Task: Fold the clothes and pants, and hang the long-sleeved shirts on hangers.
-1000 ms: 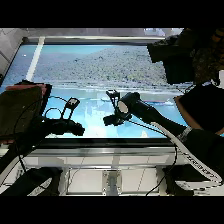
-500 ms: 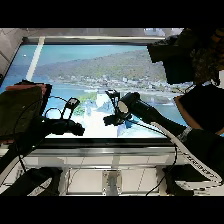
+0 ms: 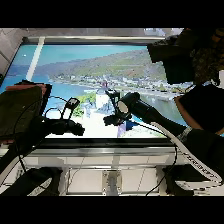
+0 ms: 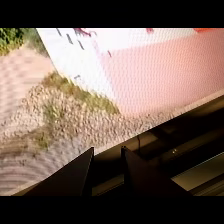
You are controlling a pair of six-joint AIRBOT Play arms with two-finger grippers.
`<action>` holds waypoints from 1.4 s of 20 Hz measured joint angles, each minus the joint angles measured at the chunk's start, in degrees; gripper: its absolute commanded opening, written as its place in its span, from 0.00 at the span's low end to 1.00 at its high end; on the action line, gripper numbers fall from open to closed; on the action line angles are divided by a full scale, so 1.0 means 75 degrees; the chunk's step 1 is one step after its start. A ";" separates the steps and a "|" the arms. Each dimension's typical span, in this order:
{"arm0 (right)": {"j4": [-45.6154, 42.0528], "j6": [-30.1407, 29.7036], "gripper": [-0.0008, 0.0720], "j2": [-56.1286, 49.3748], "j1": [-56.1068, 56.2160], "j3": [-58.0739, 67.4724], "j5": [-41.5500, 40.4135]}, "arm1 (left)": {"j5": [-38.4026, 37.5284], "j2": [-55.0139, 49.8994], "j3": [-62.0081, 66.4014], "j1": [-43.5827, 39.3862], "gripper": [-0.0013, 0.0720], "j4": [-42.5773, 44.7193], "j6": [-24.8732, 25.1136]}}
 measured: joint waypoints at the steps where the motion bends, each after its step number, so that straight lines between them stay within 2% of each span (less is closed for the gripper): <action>1: -0.0003 0.0003 0.03 0.0000 0.0000 0.0000 0.0000 | 0.0000 0.0000 0.0000 0.0000 0.31 0.0000 0.0000; 7: -0.0003 0.0003 0.03 0.0000 0.0000 0.0000 -0.0035 | -0.0114 0.0000 0.0003 0.0009 0.31 0.0146 0.0006; 8: 0.0000 0.0003 0.03 0.0000 0.0000 0.0000 -0.0096 | -0.0160 0.0000 0.0006 0.0035 0.40 0.0434 -0.0015; 9: 0.0000 0.0000 0.03 0.0000 0.0000 0.0000 -0.0157 | -0.0187 0.0000 0.0006 0.0122 0.55 0.0997 -0.0242; 12: 0.0023 -0.0082 0.05 0.0000 0.0000 0.0000 -0.0303 | 0.0087 0.0009 0.0006 0.0737 0.57 0.3654 -0.1355; 14: -0.0055 -0.0347 0.05 0.0000 0.0000 0.0000 -0.0490 | 0.0347 0.0035 0.0006 0.1358 0.57 0.5356 -0.1848; 17: -0.0140 -0.0781 0.05 0.0000 -0.0006 0.0000 -0.0778 | 0.0554 0.0061 0.0009 0.2366 0.65 0.6709 -0.2209; 21: -0.0201 -0.1311 0.06 0.0000 -0.0006 0.0000 -0.0985 | 0.0790 0.0061 0.0009 0.3348 0.65 0.7166 -0.2224; 23: -0.0213 -0.1469 0.26 0.0000 -0.0006 0.0000 -0.1023 | 0.1000 0.0061 0.0009 0.3654 0.65 0.7411 -0.2197; 24: -0.0221 -0.1530 0.29 0.0000 -0.0006 0.0000 -0.1026 | 0.1090 0.0058 0.0009 0.3748 0.65 0.7513 -0.2194; 28: -0.0224 -0.1647 0.29 0.0000 -0.0006 0.0000 -0.1055 | 0.1282 -0.0181 0.0009 0.3937 0.67 0.7597 -0.2101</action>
